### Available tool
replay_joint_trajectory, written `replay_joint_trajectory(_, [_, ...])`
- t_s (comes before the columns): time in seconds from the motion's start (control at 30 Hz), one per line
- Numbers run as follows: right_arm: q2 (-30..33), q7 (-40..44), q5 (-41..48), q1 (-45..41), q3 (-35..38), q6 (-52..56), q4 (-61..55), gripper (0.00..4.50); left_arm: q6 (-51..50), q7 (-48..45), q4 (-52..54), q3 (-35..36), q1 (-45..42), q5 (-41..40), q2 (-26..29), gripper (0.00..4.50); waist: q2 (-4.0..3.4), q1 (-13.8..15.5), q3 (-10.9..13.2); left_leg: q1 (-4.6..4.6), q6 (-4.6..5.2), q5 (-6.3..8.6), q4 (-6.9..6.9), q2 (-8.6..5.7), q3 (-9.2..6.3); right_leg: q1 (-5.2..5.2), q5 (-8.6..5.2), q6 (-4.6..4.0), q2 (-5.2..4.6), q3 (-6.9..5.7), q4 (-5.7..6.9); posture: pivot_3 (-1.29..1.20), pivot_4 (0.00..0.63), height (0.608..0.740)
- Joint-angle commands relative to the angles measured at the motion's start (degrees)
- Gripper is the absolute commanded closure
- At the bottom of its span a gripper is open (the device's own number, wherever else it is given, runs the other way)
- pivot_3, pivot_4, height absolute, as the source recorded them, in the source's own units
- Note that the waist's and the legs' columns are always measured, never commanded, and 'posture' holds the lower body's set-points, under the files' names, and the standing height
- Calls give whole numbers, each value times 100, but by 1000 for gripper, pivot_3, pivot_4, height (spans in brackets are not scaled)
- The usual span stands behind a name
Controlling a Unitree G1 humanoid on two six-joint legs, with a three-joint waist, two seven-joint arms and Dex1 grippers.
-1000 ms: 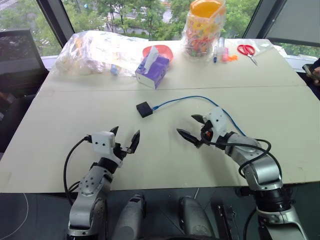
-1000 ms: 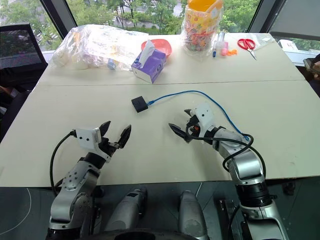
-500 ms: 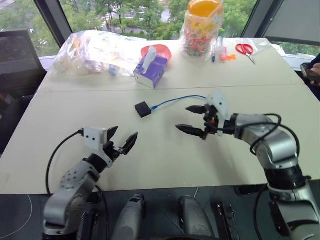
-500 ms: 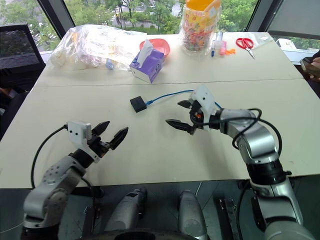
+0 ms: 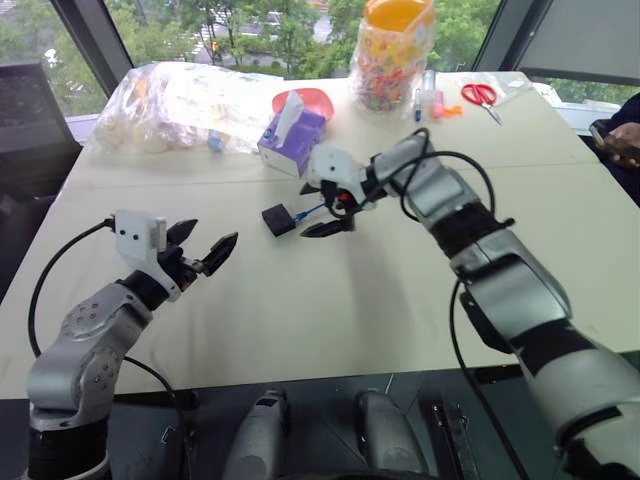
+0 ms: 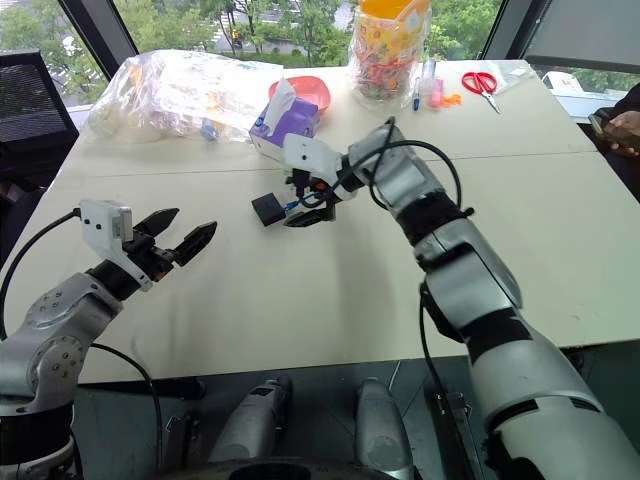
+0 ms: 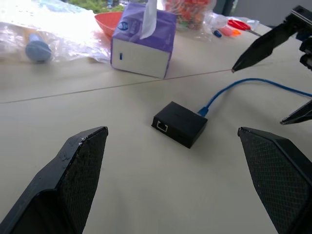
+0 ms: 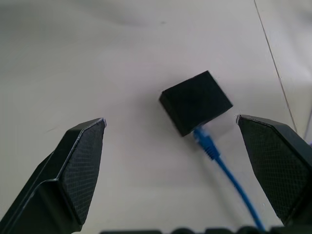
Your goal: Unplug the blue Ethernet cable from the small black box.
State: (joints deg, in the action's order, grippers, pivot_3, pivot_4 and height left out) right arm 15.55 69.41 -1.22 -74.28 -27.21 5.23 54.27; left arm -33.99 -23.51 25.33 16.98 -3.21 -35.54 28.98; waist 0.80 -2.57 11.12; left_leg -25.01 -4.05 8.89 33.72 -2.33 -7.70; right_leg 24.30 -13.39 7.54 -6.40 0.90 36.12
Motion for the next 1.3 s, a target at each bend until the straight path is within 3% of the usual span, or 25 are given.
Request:
replay_joint_trajectory(0.03, [-531,-415,-570,-585,-65,-618,1295,0,274,119,245,5,39,158,-110,56,-1,-1,1,0,-2,-1,-1,0,1,4,0,0,0,3,2,0,150,728])
replay_joint_trajectory(0.2, [-1089,-1142,-1422,-798,-307,-860,2175,0,542,281,381,143,222,402,-205,56,-3,2,2,1,-14,-7,-13,3,-2,13,0,-3,9,6,9,0,150,728])
replay_joint_trajectory(0.57, [-1460,-2172,-1807,-820,249,-367,2486,0,742,547,829,358,748,498,-357,56,-4,-19,2,44,-23,-13,-58,30,-4,7,-6,-33,43,21,14,0,150,728])
replay_joint_trajectory(0.83, [-1549,-1954,-2216,-654,243,-39,2555,0,822,765,1088,611,951,564,-438,56,-4,-18,0,57,-23,-13,-57,32,-3,-6,-6,-38,47,25,14,0,150,728])
replay_joint_trajectory(1.07, [-1824,-1378,-2048,-636,754,687,2581,0,833,1036,1669,727,1617,719,-635,56,-3,-39,-3,62,-22,-13,-58,33,-2,-10,-7,-39,48,26,14,0,150,728])
replay_joint_trajectory(1.2, [-1868,-1590,-2128,-596,891,696,2574,1299,693,1146,1928,1004,1800,594,-584,0,-4,-129,-4,63,-23,-12,-60,37,-3,-9,-10,-46,51,25,14,0,150,728])
replay_joint_trajectory(1.3, [-1862,-1408,-2142,-604,951,705,2568,2898,637,1155,1975,1115,1854,541,-546,0,-4,-148,-4,65,-23,-12,-60,38,-3,-9,-7,-52,51,25,14,0,150,728])
